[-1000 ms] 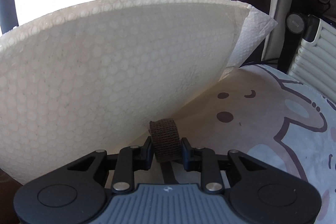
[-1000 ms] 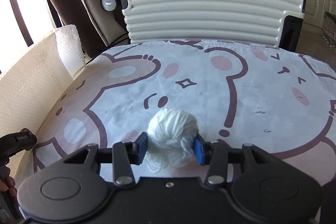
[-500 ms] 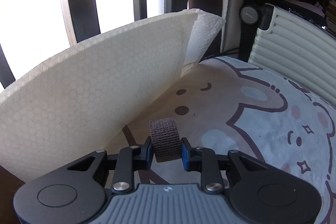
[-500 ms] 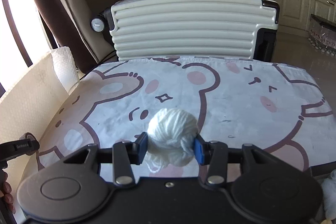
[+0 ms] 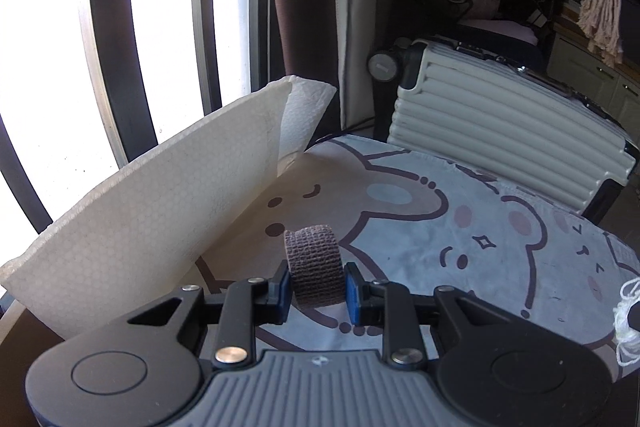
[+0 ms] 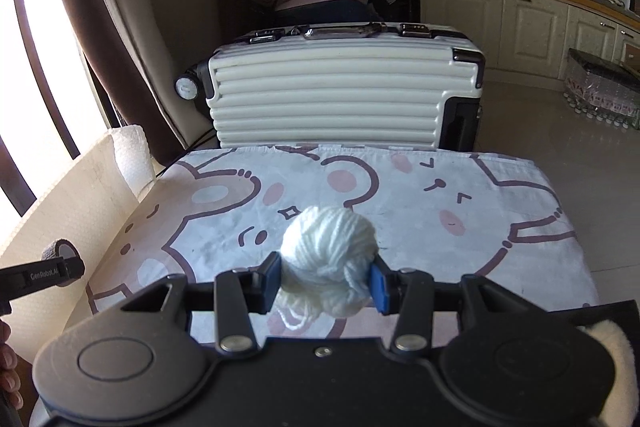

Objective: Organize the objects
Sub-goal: 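Lift and carry the bandage roll toward the black box while the right tool carries the yarn ball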

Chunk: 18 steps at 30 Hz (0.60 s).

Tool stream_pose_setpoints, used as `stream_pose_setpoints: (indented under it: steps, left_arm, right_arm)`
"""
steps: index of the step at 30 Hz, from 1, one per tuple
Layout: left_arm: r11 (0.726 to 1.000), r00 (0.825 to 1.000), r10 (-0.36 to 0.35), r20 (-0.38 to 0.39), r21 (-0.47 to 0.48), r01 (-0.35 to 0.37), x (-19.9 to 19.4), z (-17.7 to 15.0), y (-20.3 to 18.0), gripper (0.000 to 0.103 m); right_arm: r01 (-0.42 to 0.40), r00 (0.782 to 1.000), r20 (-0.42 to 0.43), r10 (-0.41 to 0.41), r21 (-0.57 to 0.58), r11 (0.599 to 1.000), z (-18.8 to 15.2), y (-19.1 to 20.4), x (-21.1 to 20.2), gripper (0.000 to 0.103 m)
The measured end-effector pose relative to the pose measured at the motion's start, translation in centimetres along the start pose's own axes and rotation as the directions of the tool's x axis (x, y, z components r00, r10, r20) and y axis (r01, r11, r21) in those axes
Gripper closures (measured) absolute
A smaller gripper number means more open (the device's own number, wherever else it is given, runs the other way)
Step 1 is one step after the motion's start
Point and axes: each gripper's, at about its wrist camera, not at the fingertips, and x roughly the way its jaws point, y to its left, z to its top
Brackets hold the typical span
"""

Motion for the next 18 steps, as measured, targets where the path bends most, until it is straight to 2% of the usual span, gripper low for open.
stream_pose_setpoints:
  steps: [18]
  left_arm:
    - [0.992, 0.995, -0.090, -0.033, 0.090, 0.092, -7.0, -1.5, -1.7, 0.075]
  right_arm:
    - [0.029, 0.999, -0.025, -0.029, 0.009, 1.000, -1.4, -2.3, -8.1, 0.057]
